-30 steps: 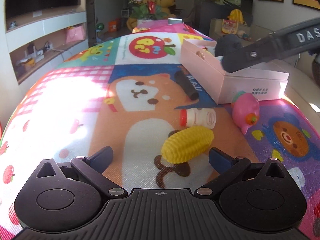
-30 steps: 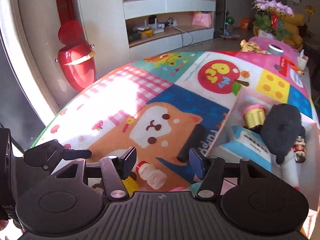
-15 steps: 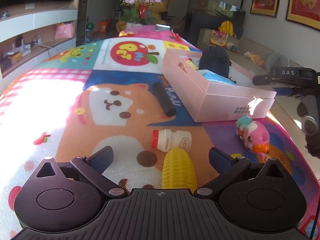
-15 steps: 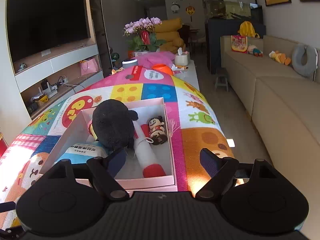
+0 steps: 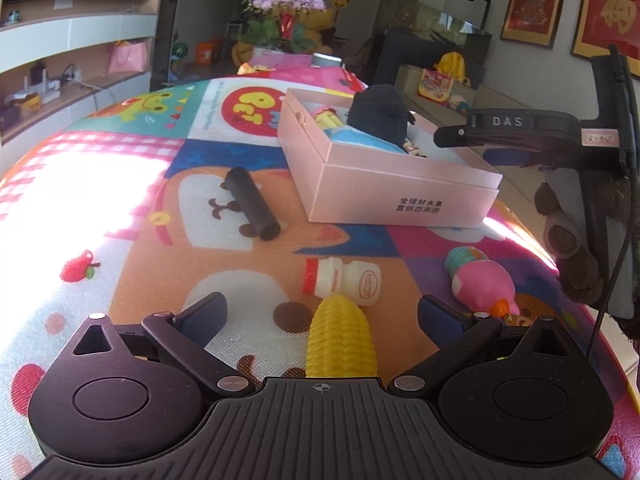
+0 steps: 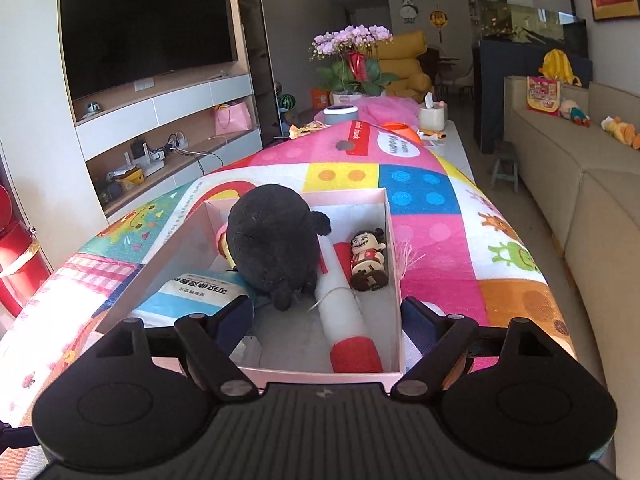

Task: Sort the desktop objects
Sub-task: 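Grasp the black stick with the left tool and lift it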

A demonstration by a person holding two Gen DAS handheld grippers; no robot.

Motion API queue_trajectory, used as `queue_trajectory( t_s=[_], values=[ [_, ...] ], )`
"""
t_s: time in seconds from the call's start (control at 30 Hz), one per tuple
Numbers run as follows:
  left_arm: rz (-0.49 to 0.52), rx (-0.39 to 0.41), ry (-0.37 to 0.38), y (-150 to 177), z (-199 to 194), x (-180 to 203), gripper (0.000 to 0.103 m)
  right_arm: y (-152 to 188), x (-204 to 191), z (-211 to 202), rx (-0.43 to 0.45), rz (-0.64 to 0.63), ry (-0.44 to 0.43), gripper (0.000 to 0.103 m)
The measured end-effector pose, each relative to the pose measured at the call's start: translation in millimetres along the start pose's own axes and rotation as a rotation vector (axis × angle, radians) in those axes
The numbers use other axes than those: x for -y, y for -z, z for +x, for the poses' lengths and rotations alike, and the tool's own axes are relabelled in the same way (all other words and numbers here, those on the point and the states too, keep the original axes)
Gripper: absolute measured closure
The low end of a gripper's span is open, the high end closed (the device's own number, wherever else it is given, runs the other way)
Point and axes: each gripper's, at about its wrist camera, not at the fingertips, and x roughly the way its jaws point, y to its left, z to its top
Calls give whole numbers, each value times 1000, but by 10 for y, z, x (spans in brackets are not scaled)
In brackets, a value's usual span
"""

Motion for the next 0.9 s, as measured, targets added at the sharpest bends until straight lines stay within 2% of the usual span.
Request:
queue_trajectory(
  t_s=[0.07, 0.17, 0.27, 0.33, 0.37, 0.4, 0.47, 0.57, 0.63, 0.67, 0.7, 0.73, 0.9],
  values=[
    [5, 19, -12, -59, -21, -44, 0, 42, -30, -156, 25, -34, -3, 21],
    [24, 86, -110, -248, -33, -133, 0, 169, -48, -357, 24, -74, -19, 20],
    [22, 84, -211, -454, 154, -278, 0, 343, -62, -470, -12, -90, -48, 19],
    [5, 69, -285, -556, 307, -406, 5, 461, -80, -487, -30, -97, -46, 19],
    [-8, 55, -301, -585, 357, -460, 26, 510, -92, -494, -35, -101, -39, 19],
    [-24, 33, -311, -602, 395, -509, 42, 541, -99, -498, -40, -102, -37, 19],
    [-45, 12, -316, -604, 419, -572, 43, 597, -106, -533, -58, -90, -64, 19],
    [-24, 2, -333, -540, 404, -578, 43, 665, -96, -564, -95, -74, -108, 17],
    [1, 7, -340, -480, 380, -534, 52, 703, -96, -562, -111, -66, -129, 16],
    [17, 7, -338, -460, 366, -501, 62, 730, -95, -571, -111, -60, -137, 15],
    [33, 4, -322, -435, 346, -448, 68, 744, -101, -583, -109, -57, -138, 15],
    [49, 1, -296, -416, 336, -397, 70, 752, -108, -597, -104, -57, -135, 15],
    [191, 7, -175, -260, 220, 22, 71, 784, -97, -712, -81, -53, -119, 15]
  ],
)
